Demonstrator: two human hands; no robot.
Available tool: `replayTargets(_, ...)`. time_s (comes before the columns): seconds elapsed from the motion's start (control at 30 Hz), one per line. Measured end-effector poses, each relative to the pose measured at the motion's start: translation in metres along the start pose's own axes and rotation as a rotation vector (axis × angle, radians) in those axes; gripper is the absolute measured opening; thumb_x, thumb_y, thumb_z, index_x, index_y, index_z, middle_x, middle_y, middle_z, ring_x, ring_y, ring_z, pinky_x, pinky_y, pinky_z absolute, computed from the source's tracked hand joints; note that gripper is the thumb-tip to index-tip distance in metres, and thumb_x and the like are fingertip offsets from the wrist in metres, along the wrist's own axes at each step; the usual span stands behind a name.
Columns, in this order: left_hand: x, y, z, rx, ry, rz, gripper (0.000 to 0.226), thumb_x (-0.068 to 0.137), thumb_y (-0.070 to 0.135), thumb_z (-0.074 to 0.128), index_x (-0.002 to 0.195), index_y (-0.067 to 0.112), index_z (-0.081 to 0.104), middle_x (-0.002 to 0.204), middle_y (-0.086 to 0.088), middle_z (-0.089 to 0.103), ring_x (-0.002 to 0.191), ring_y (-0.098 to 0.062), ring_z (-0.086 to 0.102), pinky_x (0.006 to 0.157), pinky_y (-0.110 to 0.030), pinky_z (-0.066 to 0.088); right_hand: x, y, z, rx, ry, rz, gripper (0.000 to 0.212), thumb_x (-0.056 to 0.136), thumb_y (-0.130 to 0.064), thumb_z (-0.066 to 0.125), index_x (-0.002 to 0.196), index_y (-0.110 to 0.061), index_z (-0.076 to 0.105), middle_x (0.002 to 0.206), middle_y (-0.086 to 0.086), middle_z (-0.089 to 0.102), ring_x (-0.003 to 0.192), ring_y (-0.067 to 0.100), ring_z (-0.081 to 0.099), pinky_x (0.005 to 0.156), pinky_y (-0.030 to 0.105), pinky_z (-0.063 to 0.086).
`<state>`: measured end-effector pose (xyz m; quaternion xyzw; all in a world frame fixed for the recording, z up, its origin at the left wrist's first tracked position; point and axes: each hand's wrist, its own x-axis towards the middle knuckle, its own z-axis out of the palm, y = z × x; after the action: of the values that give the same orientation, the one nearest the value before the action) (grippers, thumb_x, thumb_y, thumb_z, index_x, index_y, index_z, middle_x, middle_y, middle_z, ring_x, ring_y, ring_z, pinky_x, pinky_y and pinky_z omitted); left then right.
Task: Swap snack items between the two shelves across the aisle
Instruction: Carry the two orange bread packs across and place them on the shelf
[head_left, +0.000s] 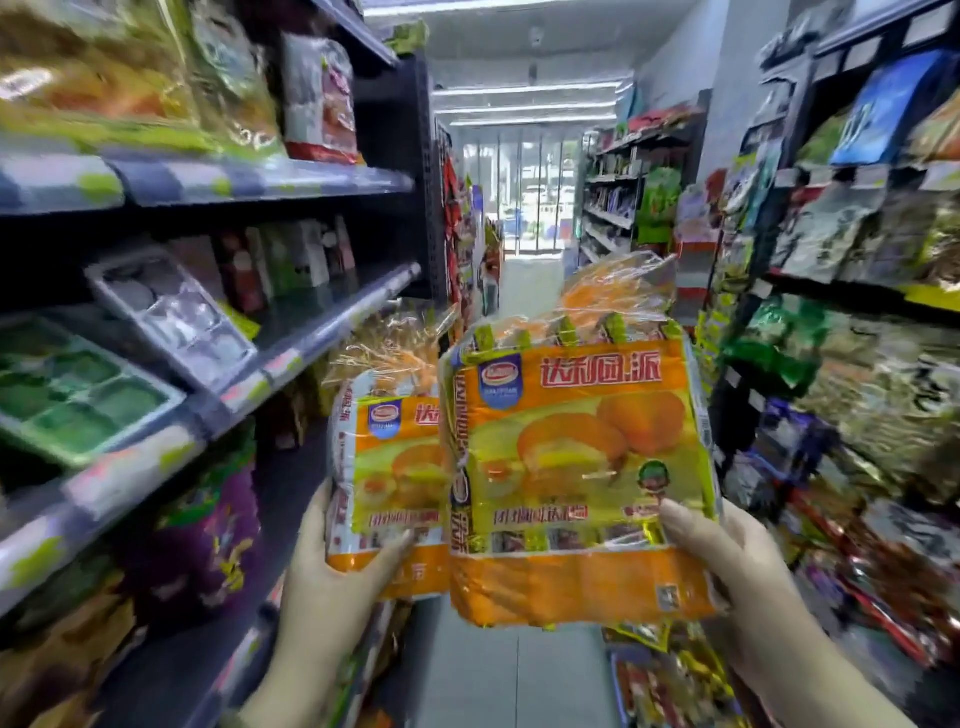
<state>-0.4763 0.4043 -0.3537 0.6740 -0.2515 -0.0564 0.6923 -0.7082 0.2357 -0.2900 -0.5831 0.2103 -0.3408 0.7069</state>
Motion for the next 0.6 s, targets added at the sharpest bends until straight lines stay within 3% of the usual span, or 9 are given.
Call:
replayTargets(0.13, 0.092, 0.004, 0.051, -0.017, -0.039, 0.064, 0.082, 0.062, 0.033, 0.084, 0.135, 0.035, 0.048, 0.113, 0.013, 0.069, 0.092, 0.004, 0.069, 0.068, -0.012, 0.051, 0.083, -0.001, -0.008, 0.051, 0.018, -0.002, 0.082, 0.022, -0.048, 0.092, 0.092, -0.01, 0.074, 0.088, 0.018, 0.076, 0.066, 0.03, 0.074, 0.05, 0.035, 0.057)
replayTargets(0.27, 0.17, -0.005, 0.106, -0.065, -0.082, 0.069, 0.081, 0.06, 0.036, 0.088, 0.132, 0.033, 0.052, 0.112, 0.008, 0.073, 0.098, -0.005, 0.071, 0.071, -0.021, 0.058, 0.178, 0.004, -0.028, 0.07, 0.037, -0.012, 0.092, 0.015, -0.055, 0.092, 0.094, -0.011, 0.075, 0.092, 0.019, 0.076, 0.072, 0.034, 0.074, 0.057, 0.04, 0.061)
replayTargets(0.33, 0.207, -0.011, 0.135, -0.061, -0.074, 0.08, 0.087, 0.059, 0.043, 0.09, 0.135, 0.033, 0.05, 0.116, 0.009, 0.071, 0.102, -0.006, 0.07, 0.079, -0.026, 0.057, 0.23, 0.003, -0.042, 0.074, 0.003, -0.04, 0.075, 0.034, -0.044, 0.092, 0.097, -0.009, 0.073, 0.089, 0.017, 0.077, 0.067, 0.031, 0.074, 0.053, 0.036, 0.06)
replayTargets(0.4, 0.243, -0.014, 0.162, -0.053, -0.04, 0.098, 0.092, 0.054, 0.05, 0.089, 0.135, 0.034, 0.05, 0.116, 0.009, 0.071, 0.102, -0.004, 0.069, 0.078, -0.022, 0.056, 0.284, 0.002, -0.054, 0.091, -0.038, -0.062, 0.061, 0.044, -0.037, 0.089, 0.095, -0.007, 0.074, 0.082, 0.015, 0.077, 0.058, 0.027, 0.072, 0.047, 0.031, 0.057)
replayTargets(0.47, 0.28, -0.015, 0.187, -0.04, 0.017, 0.112, 0.084, 0.051, 0.047, 0.082, 0.129, 0.039, 0.051, 0.113, 0.012, 0.07, 0.096, 0.003, 0.069, 0.074, -0.017, 0.056, 0.34, 0.001, -0.062, 0.068, -0.095, -0.088, 0.078, 0.029, -0.05, 0.093, 0.094, -0.01, 0.076, 0.085, 0.015, 0.077, 0.061, 0.026, 0.073, 0.05, 0.032, 0.057)
replayTargets(0.53, 0.317, -0.01, 0.21, -0.036, 0.076, 0.127, 0.077, 0.05, 0.046, 0.076, 0.122, 0.047, 0.049, 0.112, 0.016, 0.069, 0.095, 0.003, 0.069, 0.079, -0.025, 0.057, 0.399, -0.005, -0.067, 0.086, -0.146, -0.107, 0.089, 0.023, -0.056, 0.092, 0.096, -0.009, 0.075, 0.089, 0.016, 0.077, 0.064, 0.026, 0.074, 0.05, 0.031, 0.057)
replayTargets(0.6, 0.356, -0.003, 0.228, -0.024, 0.126, 0.156, 0.082, 0.05, 0.05, 0.076, 0.128, 0.043, 0.051, 0.116, 0.014, 0.069, 0.099, -0.003, 0.07, 0.083, -0.034, 0.058, 0.458, -0.014, -0.064, 0.102, -0.214, -0.124, 0.09, 0.022, -0.055, 0.092, 0.095, -0.006, 0.074, 0.088, 0.017, 0.077, 0.063, 0.026, 0.073, 0.05, 0.031, 0.057)
